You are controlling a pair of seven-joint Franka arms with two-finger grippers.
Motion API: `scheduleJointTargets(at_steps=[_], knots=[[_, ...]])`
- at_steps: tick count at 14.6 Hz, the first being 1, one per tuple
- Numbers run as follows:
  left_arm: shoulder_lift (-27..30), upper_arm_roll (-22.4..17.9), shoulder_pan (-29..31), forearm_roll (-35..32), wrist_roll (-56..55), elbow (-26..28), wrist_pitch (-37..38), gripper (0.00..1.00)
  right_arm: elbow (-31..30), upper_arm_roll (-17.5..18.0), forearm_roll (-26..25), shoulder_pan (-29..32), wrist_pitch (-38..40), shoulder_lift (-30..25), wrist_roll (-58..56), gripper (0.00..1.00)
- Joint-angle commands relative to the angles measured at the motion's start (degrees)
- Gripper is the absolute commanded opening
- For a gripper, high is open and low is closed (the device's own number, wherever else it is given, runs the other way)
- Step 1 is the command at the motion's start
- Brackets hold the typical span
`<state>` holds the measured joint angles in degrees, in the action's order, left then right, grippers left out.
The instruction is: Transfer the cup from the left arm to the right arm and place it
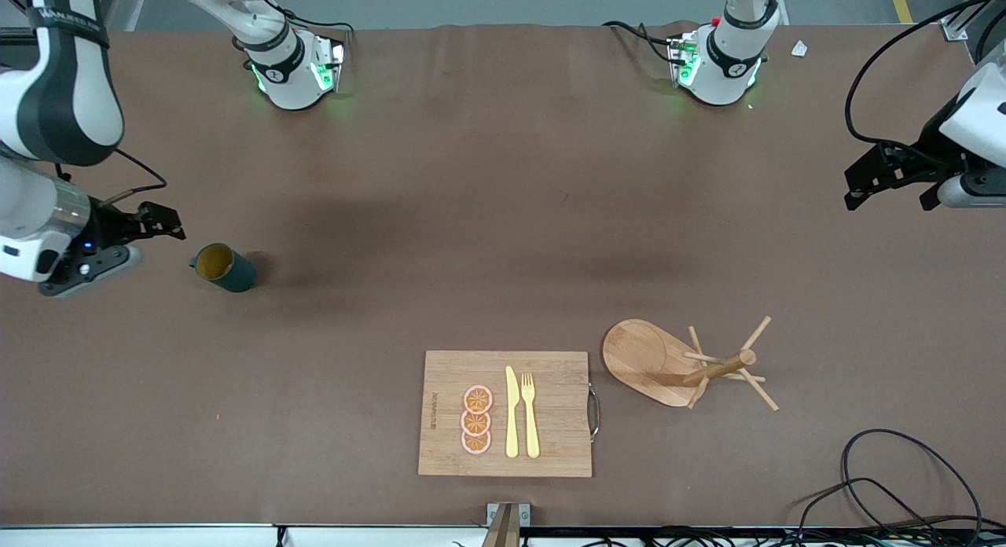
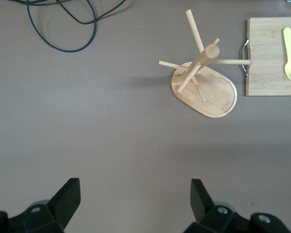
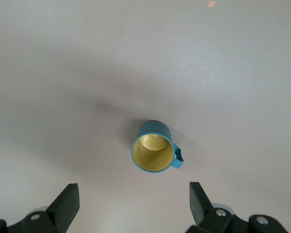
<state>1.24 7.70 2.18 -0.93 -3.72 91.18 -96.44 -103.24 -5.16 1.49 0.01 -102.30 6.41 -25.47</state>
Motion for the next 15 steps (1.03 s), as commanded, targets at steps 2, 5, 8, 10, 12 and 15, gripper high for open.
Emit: scheduleJointTargets(at_steps=[2,5,8,10,12,15], knots=[[0.25,0.65,-0.59,0.84,0.82,-1.52,3.0,1.0,4.7,-0.38,0.0,0.16,5.25,-0.7,14.64,1.0],[-0.54,1.18,-0.6,0.84,0.73,-3.11,4.94,1.0,9.88,-0.2,-1.14,-0.19,11.41,-0.44,22.19,1.0],[-0.54,1.09,-0.42,0.84,0.12,-3.29,4.94,1.0,15.06,-0.11,-2.37,-0.19,15.19,-0.18,22.39,1.0],[-0.54,1.09,-0.33,0.84,0.11,-3.29,4.94,1.0,19.37,-0.2,-2.37,-0.01,19.13,-0.09,22.56,1.0],[-0.54,1.09,-0.33,0.84,0.29,-3.29,4.94,1.0,21.67,-0.11,-2.37,-0.1,21.17,0.0,22.57,1.0],[-0.63,1.09,-0.24,0.84,0.29,-3.29,4.94,1.0,24.4,-0.2,-2.37,-0.19,23.37,0.09,22.3,1.0]])
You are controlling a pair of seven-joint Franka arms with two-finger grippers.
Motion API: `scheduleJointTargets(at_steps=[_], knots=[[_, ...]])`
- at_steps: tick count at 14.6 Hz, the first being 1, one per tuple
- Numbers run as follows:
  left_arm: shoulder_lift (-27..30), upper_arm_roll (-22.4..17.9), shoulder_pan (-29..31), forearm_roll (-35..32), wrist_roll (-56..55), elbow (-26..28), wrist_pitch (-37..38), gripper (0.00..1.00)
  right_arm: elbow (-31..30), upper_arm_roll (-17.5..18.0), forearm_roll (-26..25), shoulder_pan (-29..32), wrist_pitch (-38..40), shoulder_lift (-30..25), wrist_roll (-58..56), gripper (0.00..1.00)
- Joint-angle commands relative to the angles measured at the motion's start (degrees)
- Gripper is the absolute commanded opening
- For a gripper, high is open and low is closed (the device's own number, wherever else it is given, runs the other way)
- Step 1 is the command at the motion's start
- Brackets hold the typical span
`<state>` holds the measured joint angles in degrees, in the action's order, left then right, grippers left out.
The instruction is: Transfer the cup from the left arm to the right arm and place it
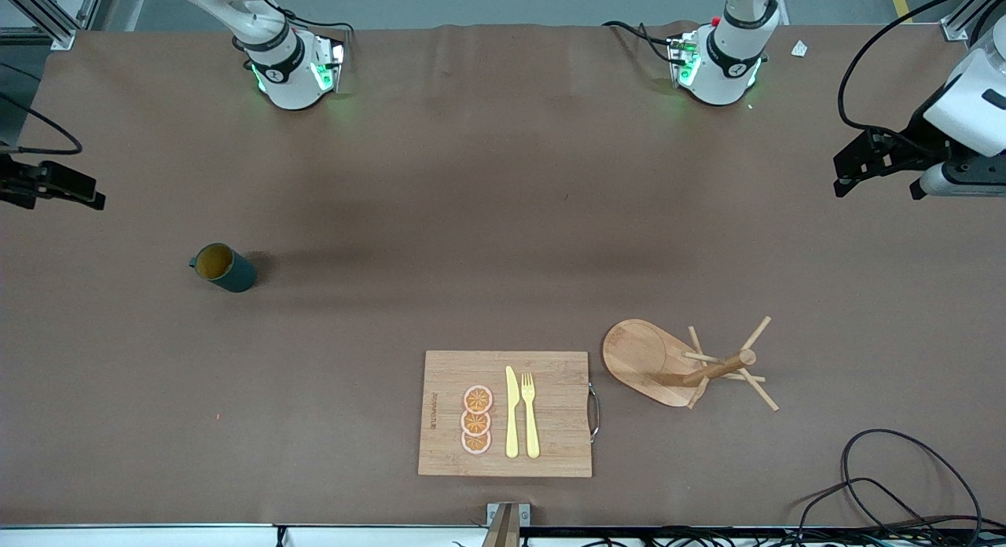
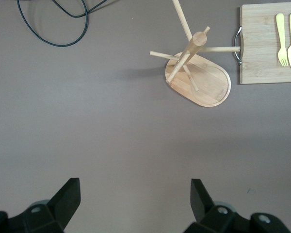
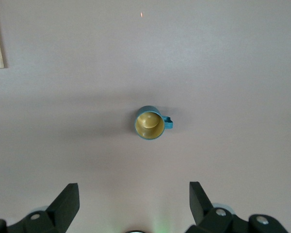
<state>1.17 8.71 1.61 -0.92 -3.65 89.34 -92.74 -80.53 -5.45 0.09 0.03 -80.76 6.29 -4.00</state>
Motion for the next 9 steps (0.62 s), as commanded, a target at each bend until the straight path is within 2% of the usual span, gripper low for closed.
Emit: scheduleJointTargets(at_steps=[1,5,9], knots=[[-0.47,0.08,0.32,0.84,0.22,-1.45,1.25,1.0,1.78,0.08,-0.88,-0.21,1.92,0.21,0.84,1.0],[-0.47,0.08,0.41,0.84,0.49,-1.36,1.25,1.0,2.48,0.17,-0.36,0.06,3.33,0.21,0.93,1.0],[-0.47,0.08,0.41,0.84,0.22,-1.36,1.25,1.0,2.49,0.44,0.78,-0.64,8.87,-2.5,0.84,1.0]])
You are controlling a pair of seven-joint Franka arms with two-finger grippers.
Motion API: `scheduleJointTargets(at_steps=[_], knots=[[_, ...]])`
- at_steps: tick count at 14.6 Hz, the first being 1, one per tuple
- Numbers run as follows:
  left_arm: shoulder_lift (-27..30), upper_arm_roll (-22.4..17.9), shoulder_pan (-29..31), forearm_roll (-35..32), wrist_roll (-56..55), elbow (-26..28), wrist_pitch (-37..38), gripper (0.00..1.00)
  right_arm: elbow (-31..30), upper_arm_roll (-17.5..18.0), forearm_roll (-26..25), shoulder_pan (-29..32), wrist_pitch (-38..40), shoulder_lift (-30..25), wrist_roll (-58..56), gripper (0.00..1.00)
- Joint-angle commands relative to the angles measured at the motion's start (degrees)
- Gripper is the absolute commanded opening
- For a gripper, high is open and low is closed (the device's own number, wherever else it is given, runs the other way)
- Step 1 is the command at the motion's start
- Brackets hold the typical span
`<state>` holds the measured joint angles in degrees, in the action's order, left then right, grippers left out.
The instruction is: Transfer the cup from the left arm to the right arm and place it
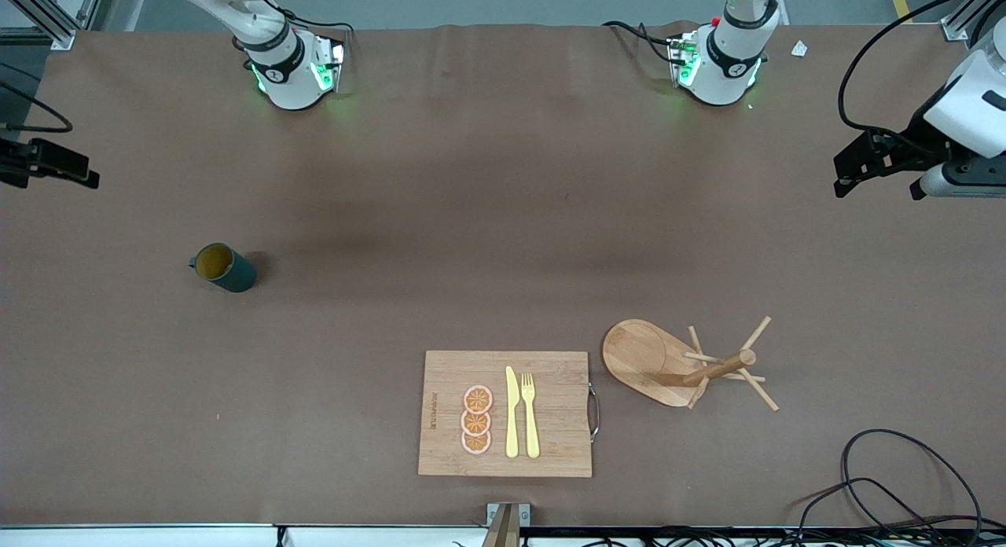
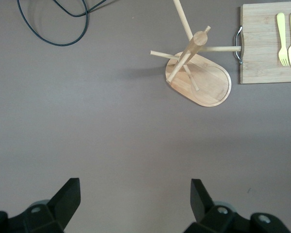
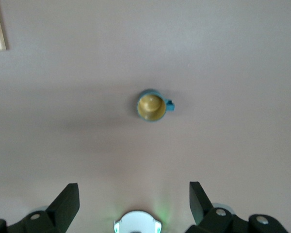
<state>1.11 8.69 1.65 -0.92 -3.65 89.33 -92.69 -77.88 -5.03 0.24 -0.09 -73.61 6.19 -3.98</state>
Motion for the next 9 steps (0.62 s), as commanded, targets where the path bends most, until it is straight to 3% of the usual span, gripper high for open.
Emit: scheduleJointTargets(at_steps=[1,7,9], knots=[[-0.49,0.1,0.37,0.84,0.31,-1.35,1.2,1.0,-1.04,-0.06,1.07,-0.53,1.8,-3.46,0.73,1.0],[-0.41,0.1,0.46,0.84,0.4,-1.35,1.2,1.0,-6.75,-0.15,1.08,-0.44,0.66,-8.82,0.38,1.0],[-0.49,0.1,0.46,0.84,0.48,-1.26,1.2,1.0,-11.57,-0.15,1.08,-0.53,-3.01,-12.15,0.38,1.0]])
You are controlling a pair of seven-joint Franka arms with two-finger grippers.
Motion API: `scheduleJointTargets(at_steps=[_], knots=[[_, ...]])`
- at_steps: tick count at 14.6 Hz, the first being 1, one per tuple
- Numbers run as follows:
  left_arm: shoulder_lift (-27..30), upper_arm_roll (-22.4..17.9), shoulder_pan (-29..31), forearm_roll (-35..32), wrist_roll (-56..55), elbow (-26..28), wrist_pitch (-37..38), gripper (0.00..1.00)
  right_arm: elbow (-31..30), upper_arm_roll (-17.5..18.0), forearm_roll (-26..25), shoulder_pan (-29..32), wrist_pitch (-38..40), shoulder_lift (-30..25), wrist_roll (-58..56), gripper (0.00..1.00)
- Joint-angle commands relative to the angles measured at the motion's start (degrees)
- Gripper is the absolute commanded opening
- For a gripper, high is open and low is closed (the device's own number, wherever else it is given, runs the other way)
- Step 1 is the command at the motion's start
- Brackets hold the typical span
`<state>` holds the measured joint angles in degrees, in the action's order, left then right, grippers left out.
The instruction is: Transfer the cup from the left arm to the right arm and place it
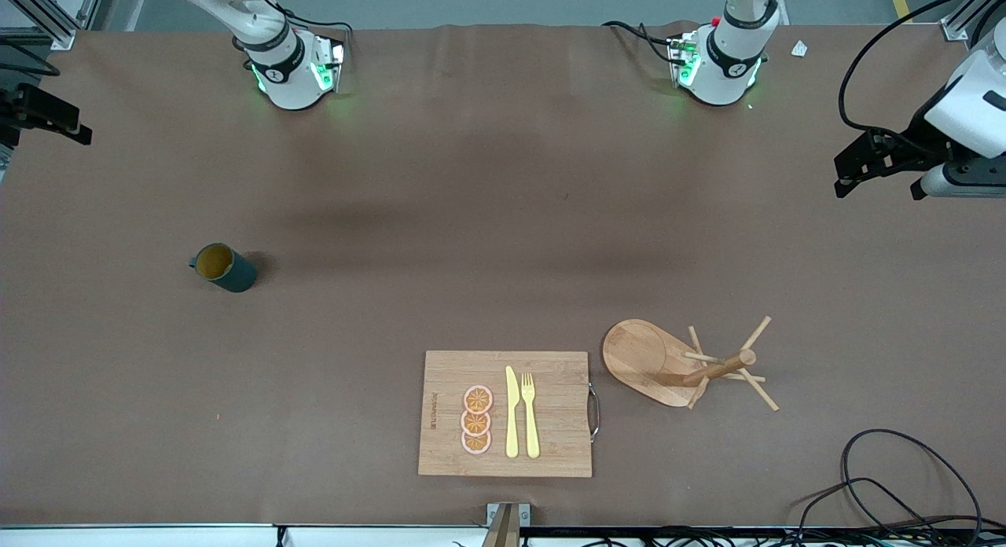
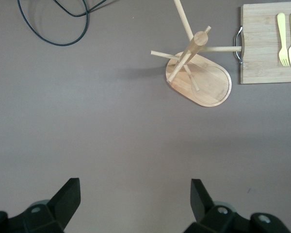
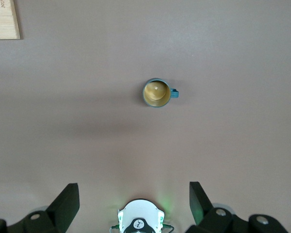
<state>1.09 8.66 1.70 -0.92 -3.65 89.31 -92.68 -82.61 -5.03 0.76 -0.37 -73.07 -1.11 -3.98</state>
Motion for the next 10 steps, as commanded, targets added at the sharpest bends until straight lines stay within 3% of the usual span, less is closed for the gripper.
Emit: scheduleJointTargets(at_steps=[1,10], knots=[[-0.38,0.13,0.41,0.84,0.49,-1.25,1.19,1.0,-8.26,-0.16,0.56,-0.25,-4.7,-5.91,0.38,1.0],[-0.47,0.13,0.41,0.84,0.57,-1.25,1.19,1.0,-7.92,-0.07,0.65,-0.34,-6.29,-5.66,0.29,1.0]])
